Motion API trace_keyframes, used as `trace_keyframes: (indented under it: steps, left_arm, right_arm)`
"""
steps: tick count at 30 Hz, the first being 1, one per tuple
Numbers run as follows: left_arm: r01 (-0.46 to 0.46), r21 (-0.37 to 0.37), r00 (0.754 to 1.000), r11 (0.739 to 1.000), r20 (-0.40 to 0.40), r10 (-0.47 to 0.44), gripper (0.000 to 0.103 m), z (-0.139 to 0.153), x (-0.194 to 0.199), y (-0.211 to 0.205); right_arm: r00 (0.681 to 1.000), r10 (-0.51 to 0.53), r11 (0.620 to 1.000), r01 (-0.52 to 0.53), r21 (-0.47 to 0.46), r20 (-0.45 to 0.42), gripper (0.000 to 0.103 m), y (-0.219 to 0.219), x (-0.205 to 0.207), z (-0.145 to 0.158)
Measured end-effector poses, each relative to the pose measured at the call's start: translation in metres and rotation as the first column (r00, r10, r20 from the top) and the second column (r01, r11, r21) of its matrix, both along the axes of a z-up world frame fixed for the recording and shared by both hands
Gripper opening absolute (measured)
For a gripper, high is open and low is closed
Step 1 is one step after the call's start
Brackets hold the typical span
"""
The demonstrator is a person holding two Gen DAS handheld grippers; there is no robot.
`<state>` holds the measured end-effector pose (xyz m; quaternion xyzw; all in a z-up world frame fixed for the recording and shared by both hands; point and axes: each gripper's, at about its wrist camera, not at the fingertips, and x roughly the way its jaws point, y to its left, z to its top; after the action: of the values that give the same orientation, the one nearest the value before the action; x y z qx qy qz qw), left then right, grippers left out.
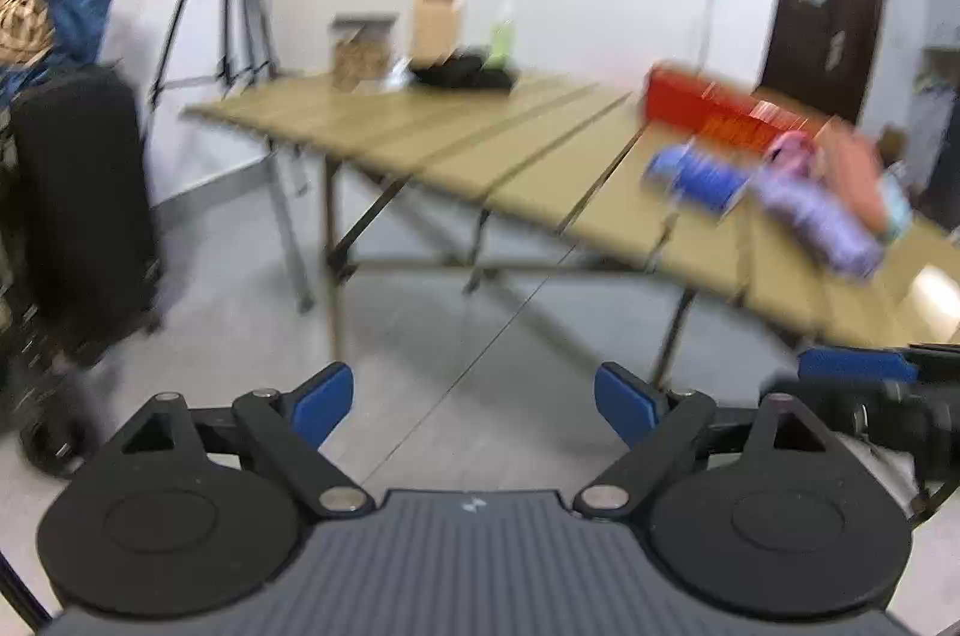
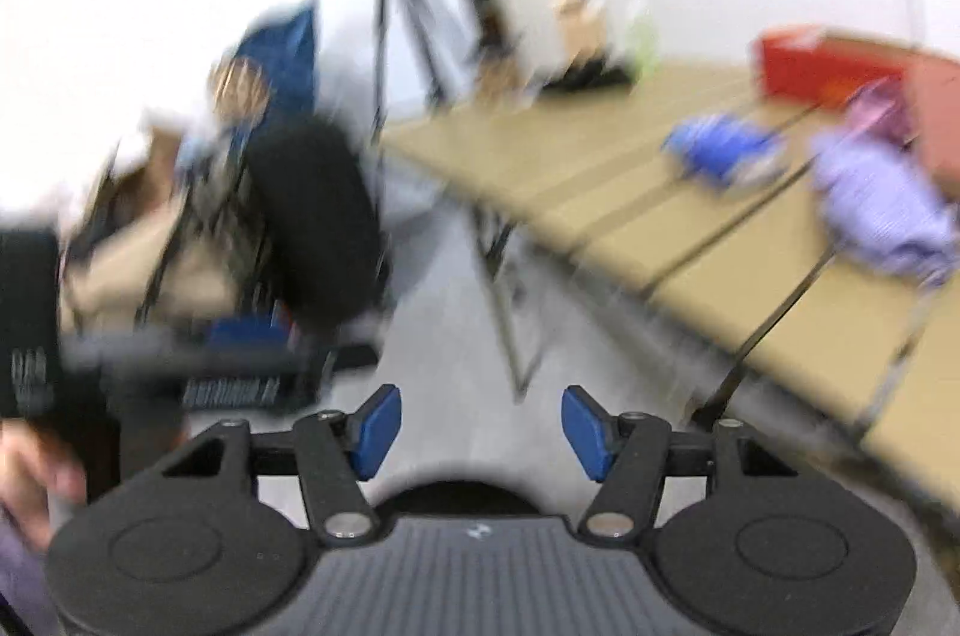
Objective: Collect trash
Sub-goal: 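Move both tools to the blue tissue box and grasp it, then carry the blue tissue box over the bin and release it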
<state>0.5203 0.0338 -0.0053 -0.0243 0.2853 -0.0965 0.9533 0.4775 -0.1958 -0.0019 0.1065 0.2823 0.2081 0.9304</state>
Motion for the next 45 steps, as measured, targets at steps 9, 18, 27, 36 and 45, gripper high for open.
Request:
trace_keyframes:
  steps: [9,18,27,36,45]
  left_arm:
    - [0.188,-0.122,0.979,0.975,0.096,-0.177,0.076,0.063,0.106,-0.057]
    - [0.199,-0.154,0.970,0.968,-0.108,-0.217,0.053,0.021,0.237,-0.131]
    - [0.248,-0.266,0.939,0.932,-0.169,-0.298,0.024,0.004,0.216,-0.124]
    - [0.201,-0.251,0.960,0.947,-0.140,-0.241,0.018,0.017,0.162,-0.104]
    - [0.138,-0.281,0.972,0.950,-0.147,-0.184,0.012,0.015,0.136,-0.096]
  right_arm:
    - [0.962,-0.275,0.951,0.272,0.149,-0.006,0.056,-0.066,0.082,0.024]
    - [0.921,-0.356,0.887,0.386,0.251,-0.159,0.033,-0.094,0.161,-0.013]
    - [0.939,-0.300,0.919,0.332,0.214,-0.168,0.021,-0.093,0.173,-0.022]
    - [0.968,-0.205,0.963,0.225,0.148,-0.143,0.017,-0.080,0.150,-0.014]
    - [0.977,-0.188,0.975,0.198,0.100,-0.100,0.005,-0.077,0.134,-0.004]
